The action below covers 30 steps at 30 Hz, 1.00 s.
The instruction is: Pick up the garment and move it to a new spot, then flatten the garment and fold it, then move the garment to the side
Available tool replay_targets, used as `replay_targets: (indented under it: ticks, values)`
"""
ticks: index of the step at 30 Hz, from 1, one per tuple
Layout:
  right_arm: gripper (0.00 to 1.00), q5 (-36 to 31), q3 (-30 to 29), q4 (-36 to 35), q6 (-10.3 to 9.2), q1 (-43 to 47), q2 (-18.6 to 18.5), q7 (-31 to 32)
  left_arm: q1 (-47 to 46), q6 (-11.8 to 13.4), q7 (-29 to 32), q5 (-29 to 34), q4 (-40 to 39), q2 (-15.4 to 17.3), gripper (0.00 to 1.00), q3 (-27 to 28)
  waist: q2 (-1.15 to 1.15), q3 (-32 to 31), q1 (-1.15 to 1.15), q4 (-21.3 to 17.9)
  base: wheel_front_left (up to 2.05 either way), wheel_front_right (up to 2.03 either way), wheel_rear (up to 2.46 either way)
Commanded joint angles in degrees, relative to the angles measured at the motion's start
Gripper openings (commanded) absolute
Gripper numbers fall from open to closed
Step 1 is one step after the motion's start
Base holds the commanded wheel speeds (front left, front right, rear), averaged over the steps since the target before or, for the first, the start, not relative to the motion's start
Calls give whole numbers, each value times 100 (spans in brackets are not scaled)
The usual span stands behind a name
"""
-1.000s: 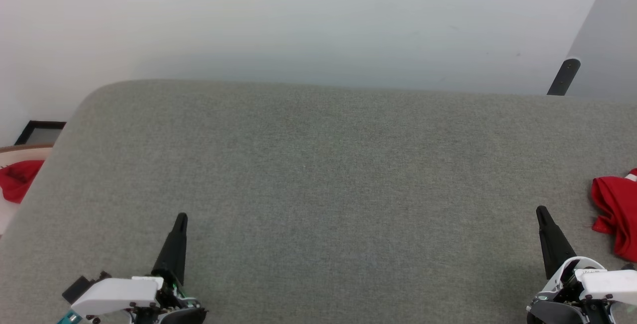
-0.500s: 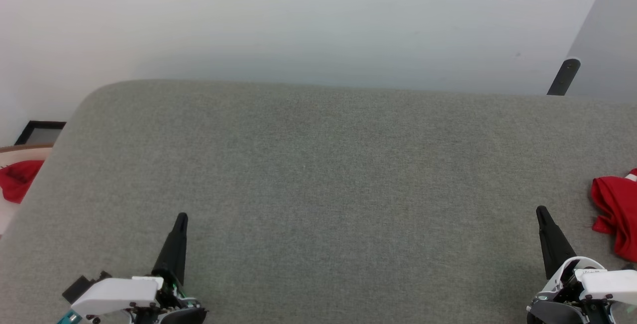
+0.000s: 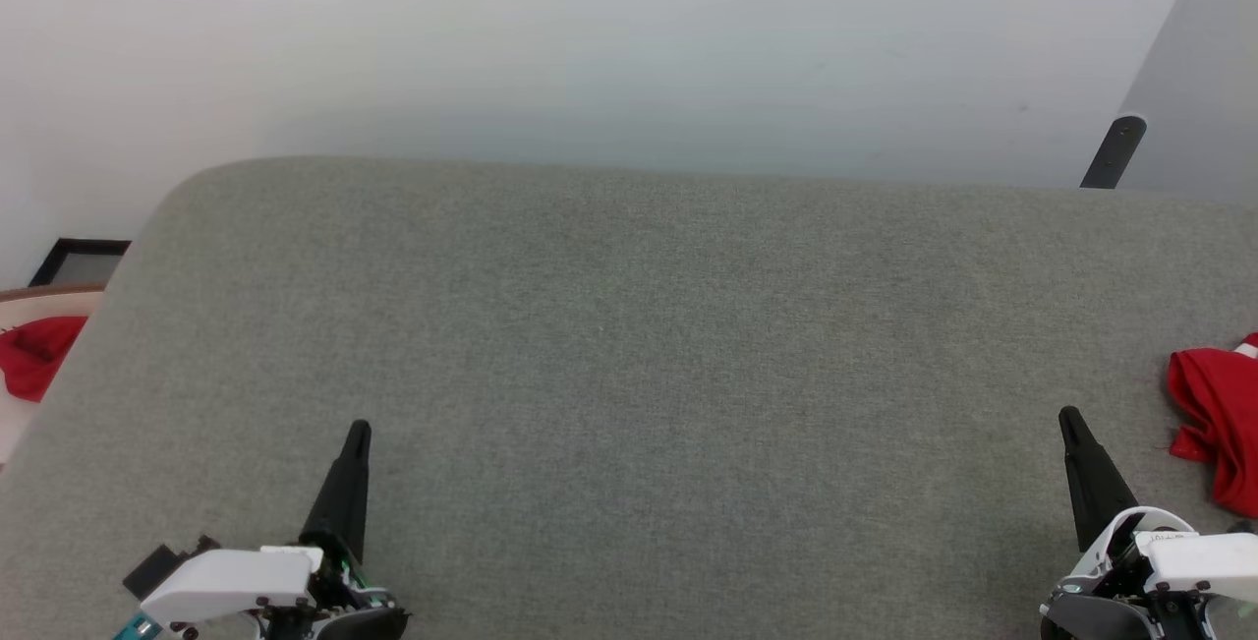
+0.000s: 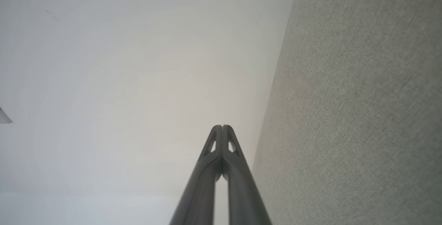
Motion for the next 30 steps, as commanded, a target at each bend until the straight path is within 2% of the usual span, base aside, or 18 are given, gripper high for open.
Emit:
replay_targets:
  ticks: [1,30]
  values:
    - [0,23,5,1,2,-18,20,0,-61,-30,7,15,8,-11,0,21,0,0,0,0,0,0,0]
    - [0,24,6,1,2,-18,20,-1,-62,-30,12,30,8,-18,0,32,0,0,0,0,0,0,0]
